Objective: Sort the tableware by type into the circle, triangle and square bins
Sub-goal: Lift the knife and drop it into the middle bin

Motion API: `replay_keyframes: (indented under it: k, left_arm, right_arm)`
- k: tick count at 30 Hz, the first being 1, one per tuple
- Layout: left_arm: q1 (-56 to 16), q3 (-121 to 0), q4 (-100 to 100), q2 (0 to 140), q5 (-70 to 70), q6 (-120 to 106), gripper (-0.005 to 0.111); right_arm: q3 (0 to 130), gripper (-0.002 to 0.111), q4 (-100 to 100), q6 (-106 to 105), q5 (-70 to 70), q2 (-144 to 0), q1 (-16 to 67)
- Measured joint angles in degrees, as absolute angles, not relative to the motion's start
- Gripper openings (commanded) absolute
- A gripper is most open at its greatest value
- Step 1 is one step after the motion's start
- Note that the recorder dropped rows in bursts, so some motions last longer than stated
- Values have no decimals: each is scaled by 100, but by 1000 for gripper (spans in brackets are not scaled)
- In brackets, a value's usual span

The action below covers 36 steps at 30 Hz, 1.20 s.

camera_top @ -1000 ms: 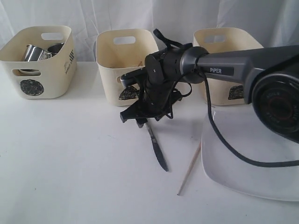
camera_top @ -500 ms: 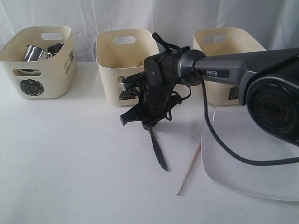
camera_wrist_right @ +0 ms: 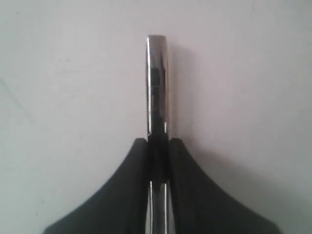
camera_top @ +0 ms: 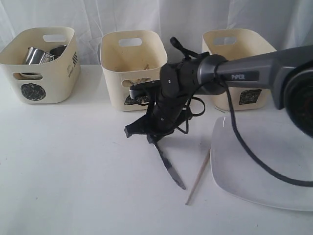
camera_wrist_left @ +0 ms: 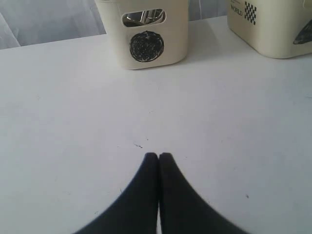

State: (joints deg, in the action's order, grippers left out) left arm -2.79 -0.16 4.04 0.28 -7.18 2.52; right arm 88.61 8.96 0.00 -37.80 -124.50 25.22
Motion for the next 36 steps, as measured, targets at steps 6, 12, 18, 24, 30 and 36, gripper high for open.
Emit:
replay_keyframes:
  k: [6,12,18,24,30,36]
  left_arm:
    - [-279,-16,404,28,-718,252,0]
    - [-279,-16,404,28,-718,252,0]
    - [-279,-16,404,28,-718,252,0]
    - [-279,-16,404,28,-718,252,0]
    - [-279,-16,404,28,-718,252,0]
    - [-279,-16,404,28,-718,252,0]
  right_arm:
    - [7305,0,2583,-901,-1665,-11148,2471]
    - [6400,0,3461,-1227,49,-10120,2231]
    - [6584,0,3362,-1184,976,-9848,2088]
    - [7119,0,2477,156,1471,-9948,1966]
    - [7639,0,882,3014,2829,-10640,1728]
    - [8384,0,376,3528,2939,-11535,1636]
